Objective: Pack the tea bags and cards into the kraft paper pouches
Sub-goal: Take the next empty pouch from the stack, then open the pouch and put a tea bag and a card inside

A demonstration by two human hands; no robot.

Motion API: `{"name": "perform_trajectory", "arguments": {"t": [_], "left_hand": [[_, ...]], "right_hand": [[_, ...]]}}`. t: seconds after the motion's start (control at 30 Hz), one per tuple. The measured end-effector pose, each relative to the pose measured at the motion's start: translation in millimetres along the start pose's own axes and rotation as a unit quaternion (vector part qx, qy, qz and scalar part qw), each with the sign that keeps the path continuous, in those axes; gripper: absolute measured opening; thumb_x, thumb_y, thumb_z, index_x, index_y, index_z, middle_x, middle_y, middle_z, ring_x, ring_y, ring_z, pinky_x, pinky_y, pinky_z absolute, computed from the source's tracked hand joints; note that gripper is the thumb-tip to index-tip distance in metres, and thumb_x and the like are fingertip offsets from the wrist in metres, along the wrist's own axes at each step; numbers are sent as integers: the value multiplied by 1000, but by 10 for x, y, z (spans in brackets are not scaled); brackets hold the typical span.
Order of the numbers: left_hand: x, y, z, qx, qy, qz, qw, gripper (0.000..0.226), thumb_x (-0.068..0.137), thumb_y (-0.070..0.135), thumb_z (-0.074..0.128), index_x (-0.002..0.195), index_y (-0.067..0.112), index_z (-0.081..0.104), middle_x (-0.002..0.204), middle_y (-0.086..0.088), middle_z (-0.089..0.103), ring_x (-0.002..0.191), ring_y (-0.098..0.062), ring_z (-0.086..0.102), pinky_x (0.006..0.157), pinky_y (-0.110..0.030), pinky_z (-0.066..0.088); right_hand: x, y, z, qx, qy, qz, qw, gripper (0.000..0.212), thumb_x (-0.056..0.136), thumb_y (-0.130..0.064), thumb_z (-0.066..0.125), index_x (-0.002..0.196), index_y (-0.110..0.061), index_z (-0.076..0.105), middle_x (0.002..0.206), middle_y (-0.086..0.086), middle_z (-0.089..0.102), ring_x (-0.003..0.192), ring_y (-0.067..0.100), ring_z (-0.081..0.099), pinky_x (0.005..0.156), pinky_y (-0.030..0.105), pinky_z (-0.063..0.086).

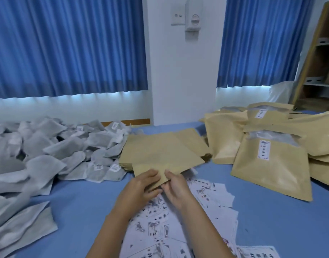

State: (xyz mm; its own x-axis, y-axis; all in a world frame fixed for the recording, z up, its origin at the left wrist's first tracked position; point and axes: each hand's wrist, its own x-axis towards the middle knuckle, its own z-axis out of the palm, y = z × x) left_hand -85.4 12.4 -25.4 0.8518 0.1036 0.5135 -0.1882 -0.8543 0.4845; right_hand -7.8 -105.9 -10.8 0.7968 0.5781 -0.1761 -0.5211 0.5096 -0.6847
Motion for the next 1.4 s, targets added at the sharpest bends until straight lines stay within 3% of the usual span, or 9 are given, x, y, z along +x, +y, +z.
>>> {"name": "perform_trajectory", "arguments": {"t": [0.2, 0.3, 0.57, 0.73, 0.83, 1.03, 1.17, 1.33, 1.4], "left_hand": [[73, 3, -32, -9, 18, 3, 1000, 31, 80, 20, 74, 109, 10, 72, 123, -1, 64, 115, -10, 57, 100, -13, 36], [67, -32, -91, -39, 28, -15, 999, 24, 82, 13, 72, 106, 11, 73, 118, 1, 66, 112, -8, 59, 100, -23, 42], [35, 16, -206, -33, 34, 18, 999, 22, 81, 20, 73, 103, 18, 74, 105, 10, 69, 98, -5, 61, 89, -30, 49], [-3, 65, -223, -22, 58, -1, 998, 18, 87, 11, 66, 103, 16, 74, 94, 5, 70, 90, -9, 63, 80, -34, 53], [-38, 124, -200, 40, 75, 4, 996, 23, 83, 8, 67, 105, 11, 72, 92, 1, 67, 87, -15, 61, 72, -36, 51], [-55, 214, -156, 61, 130, -23, 989, 3, 83, 2, 67, 83, 2, 69, 77, -6, 65, 71, -21, 60, 61, -36, 48], [-57, 202, -143, 44, 150, -24, 987, 4, 77, -5, 69, 77, -2, 65, 74, -8, 61, 67, -21, 57, 60, -32, 45], [-4, 240, -85, 88, 146, -4, 985, 15, 73, -5, 69, 85, 4, 68, 85, -1, 64, 81, -14, 57, 62, -32, 49], [3, 235, -74, 102, 166, -12, 981, 11, 73, -3, 71, 80, 5, 70, 80, -2, 66, 77, -19, 60, 58, -35, 51]], "right_hand": [[23, -16, -49, 5, -34, 9, 999, 21, 101, 1, 37, 108, 13, 53, 102, 28, 63, 91, 29, 65, 67, 31, 54], [32, 1, -80, 10, -67, 19, 997, 22, 98, 4, 39, 110, 16, 53, 108, 30, 62, 99, 31, 65, 81, 35, 56], [-21, 8, -81, -86, -143, -4, 986, 23, 87, 2, 58, 71, 5, 74, 88, 22, 70, 94, 28, 69, 79, 29, 55], [-75, 0, -44, -100, -162, -7, 982, 14, 82, 9, 60, 94, 12, 67, 98, 26, 68, 101, 33, 65, 94, 36, 53], [-98, 33, -7, -113, -178, -21, 977, 21, 84, 17, 54, 103, 11, 61, 101, 24, 68, 100, 31, 66, 91, 34, 54], [-109, 24, 17, -140, -161, -32, 976, 27, 84, 13, 56, 111, 15, 57, 103, 24, 67, 100, 29, 66, 92, 32, 54], [-134, 15, 42, -155, -137, -42, 977, 23, 86, 16, 52, 102, 4, 64, 97, 17, 71, 93, 24, 69, 86, 29, 56], [-144, 159, 196, -140, -4, -65, 988, 31, 94, 8, 36, 77, 1, 61, 63, 9, 66, 63, 14, 67, 61, 23, 56], [-156, 233, 233, -215, 29, -88, 972, 32, 95, 3, 37, 77, 0, 63, 68, 14, 66, 66, 19, 66, 65, 25, 58]]}}
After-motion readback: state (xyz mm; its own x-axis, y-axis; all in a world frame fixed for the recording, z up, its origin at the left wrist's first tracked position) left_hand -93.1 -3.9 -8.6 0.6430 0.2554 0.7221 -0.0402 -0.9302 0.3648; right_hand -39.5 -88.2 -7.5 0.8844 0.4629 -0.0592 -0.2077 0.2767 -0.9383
